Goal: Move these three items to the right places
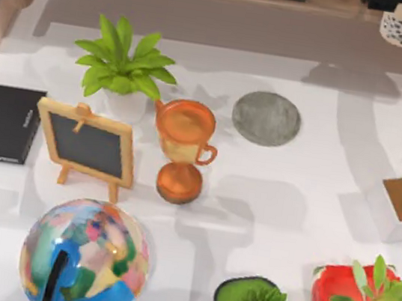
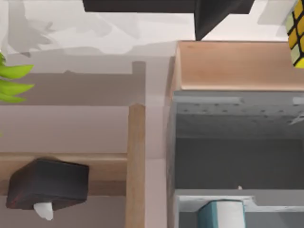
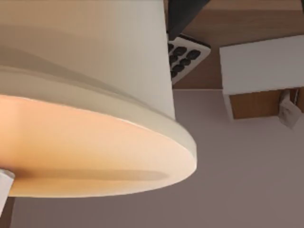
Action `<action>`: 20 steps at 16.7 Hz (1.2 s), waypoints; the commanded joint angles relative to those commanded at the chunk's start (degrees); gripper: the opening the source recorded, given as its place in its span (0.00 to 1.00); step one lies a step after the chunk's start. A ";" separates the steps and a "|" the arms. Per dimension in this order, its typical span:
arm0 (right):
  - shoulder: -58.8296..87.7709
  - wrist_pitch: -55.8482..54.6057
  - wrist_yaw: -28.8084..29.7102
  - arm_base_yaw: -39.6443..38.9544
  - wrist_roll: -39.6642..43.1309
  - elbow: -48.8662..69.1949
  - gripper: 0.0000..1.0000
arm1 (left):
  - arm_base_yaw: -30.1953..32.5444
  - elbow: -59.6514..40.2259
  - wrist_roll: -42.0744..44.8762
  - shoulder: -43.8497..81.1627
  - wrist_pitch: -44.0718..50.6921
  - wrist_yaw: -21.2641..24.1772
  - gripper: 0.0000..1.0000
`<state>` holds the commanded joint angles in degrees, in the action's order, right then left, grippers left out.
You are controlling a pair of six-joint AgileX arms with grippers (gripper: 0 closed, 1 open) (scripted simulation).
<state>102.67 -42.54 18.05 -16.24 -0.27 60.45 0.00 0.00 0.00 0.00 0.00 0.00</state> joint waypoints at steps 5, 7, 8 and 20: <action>0.66 -1.39 0.83 -1.67 -0.21 0.27 0.00 | 0.00 0.00 0.00 0.00 0.00 0.00 1.00; 1.88 -3.82 2.81 -5.01 -0.29 0.22 0.00 | 0.00 0.00 0.00 0.00 0.00 0.00 1.00; 2.92 -5.25 4.13 -6.95 -0.30 0.15 0.00 | 0.00 0.00 0.00 0.00 0.00 0.00 1.00; 22.87 -20.50 20.03 -19.67 0.29 2.31 0.00 | 0.00 0.00 0.00 0.00 0.00 0.00 1.00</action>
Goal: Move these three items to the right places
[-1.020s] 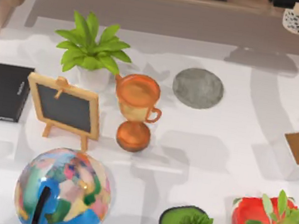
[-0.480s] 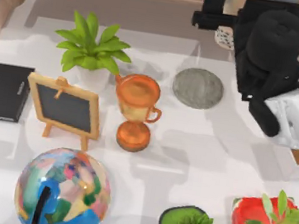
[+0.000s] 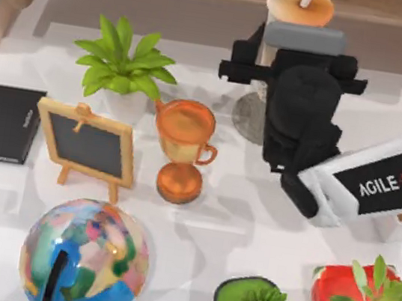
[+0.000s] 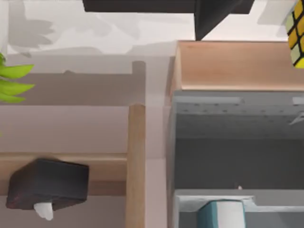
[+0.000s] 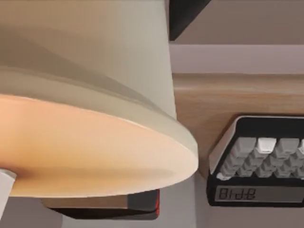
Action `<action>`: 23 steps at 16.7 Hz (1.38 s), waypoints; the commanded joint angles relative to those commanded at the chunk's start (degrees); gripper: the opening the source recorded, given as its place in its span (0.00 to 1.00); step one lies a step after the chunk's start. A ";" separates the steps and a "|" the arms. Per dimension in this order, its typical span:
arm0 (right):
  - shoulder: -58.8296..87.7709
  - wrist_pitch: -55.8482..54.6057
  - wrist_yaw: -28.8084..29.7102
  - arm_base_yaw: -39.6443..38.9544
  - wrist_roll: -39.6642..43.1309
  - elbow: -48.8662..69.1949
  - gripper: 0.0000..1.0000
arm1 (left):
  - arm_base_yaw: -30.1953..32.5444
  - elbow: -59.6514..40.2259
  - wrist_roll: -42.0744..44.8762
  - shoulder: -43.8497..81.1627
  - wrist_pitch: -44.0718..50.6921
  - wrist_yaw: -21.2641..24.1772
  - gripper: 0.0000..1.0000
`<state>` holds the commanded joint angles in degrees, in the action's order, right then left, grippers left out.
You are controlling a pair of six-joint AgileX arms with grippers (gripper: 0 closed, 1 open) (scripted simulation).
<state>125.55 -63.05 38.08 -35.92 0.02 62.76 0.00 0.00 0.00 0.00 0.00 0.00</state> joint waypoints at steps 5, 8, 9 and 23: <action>0.05 -0.02 -0.18 0.27 -0.12 -0.25 0.00 | 0.00 0.00 0.00 0.00 0.00 0.00 1.00; 2.65 -2.67 -0.04 0.08 -0.04 -0.24 0.00 | 0.00 0.00 0.00 0.00 0.00 0.00 1.00; 3.70 -3.75 0.02 0.05 0.00 -0.25 0.00 | 0.00 0.00 0.00 0.00 0.00 0.00 1.00; 5.28 -5.54 0.06 0.01 0.07 -0.23 0.60 | 0.00 0.00 0.00 0.00 0.00 0.00 1.00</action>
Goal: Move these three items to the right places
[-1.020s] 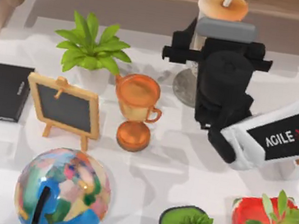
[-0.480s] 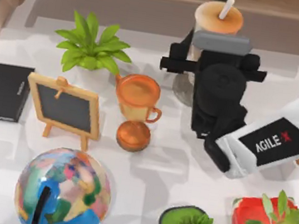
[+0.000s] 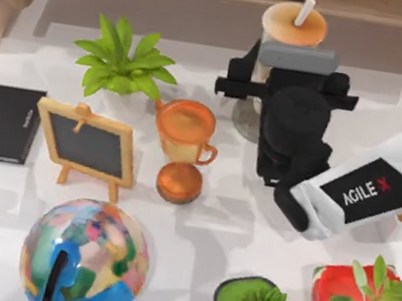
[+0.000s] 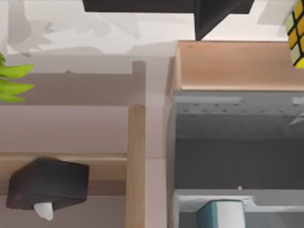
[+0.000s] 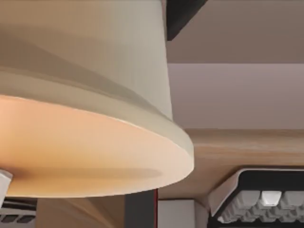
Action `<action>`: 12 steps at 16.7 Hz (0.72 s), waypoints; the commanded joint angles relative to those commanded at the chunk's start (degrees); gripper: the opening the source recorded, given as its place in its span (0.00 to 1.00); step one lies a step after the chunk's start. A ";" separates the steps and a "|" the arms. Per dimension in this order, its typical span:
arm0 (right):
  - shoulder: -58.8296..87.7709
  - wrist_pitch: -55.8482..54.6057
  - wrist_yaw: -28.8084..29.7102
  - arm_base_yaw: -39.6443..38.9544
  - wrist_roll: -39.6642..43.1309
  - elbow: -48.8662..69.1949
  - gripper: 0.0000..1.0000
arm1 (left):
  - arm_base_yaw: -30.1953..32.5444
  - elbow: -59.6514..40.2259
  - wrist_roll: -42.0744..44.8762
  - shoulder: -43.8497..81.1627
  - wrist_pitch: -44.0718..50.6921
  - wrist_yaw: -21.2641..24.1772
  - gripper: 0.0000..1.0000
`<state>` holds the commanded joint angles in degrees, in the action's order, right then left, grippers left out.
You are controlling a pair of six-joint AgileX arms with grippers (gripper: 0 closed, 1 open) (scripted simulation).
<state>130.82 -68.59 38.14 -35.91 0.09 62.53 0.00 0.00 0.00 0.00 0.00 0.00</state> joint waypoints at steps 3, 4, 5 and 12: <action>0.00 0.00 0.00 0.00 0.00 0.00 0.83 | 0.00 0.00 0.00 0.00 0.00 0.00 1.00; 0.00 0.00 0.00 0.00 0.00 0.00 0.90 | 0.00 0.00 0.00 0.00 0.00 0.00 1.00; 0.00 0.00 0.00 0.00 0.00 0.00 0.98 | 0.00 0.00 0.00 0.00 0.00 0.00 1.00; 0.00 0.00 0.00 0.00 0.00 0.00 1.00 | 0.00 0.00 0.00 0.00 0.00 0.00 1.00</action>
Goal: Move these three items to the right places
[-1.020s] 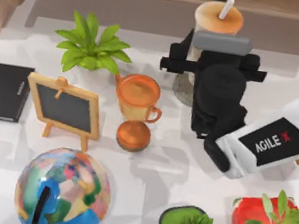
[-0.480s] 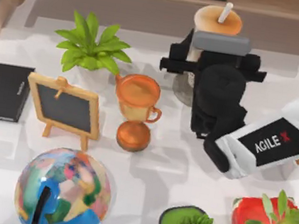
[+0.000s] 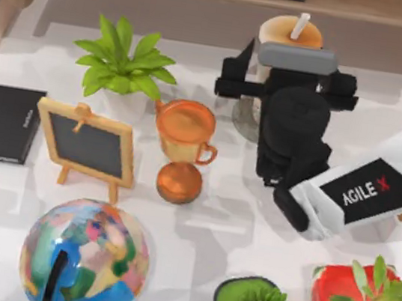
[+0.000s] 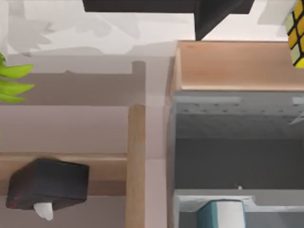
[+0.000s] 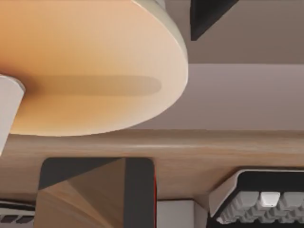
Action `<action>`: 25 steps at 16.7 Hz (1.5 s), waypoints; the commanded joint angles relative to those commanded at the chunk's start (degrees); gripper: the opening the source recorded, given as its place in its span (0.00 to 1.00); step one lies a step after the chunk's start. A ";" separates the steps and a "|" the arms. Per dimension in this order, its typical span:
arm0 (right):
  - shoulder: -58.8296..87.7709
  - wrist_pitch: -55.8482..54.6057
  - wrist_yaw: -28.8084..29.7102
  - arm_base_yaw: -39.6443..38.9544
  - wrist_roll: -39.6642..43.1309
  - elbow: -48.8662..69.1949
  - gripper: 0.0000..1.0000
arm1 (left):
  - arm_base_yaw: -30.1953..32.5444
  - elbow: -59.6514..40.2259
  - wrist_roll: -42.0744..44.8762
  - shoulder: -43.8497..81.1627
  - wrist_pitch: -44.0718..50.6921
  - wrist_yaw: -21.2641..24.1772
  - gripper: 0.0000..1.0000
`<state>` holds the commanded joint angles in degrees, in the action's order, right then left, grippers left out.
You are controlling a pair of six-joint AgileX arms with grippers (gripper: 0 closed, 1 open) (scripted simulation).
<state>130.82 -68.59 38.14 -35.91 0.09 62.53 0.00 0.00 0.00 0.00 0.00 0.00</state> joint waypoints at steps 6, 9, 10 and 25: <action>-1.62 -1.60 0.75 -0.69 0.00 -2.29 1.00 | 0.00 0.00 0.00 0.00 0.00 0.00 1.00; -2.58 -2.84 2.18 -1.87 0.02 -5.68 1.00 | 0.00 0.00 0.00 0.00 0.00 0.00 1.00; -2.86 -3.24 2.51 -2.31 -0.01 -6.26 1.00 | 0.00 0.00 0.00 0.00 0.00 0.00 1.00; -12.90 4.41 2.65 -2.92 -0.91 -8.98 1.00 | 0.00 0.00 0.00 0.00 0.00 0.00 1.00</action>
<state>117.92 -64.18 40.78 -38.83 -0.82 53.56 0.00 0.00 0.00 0.00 0.00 0.00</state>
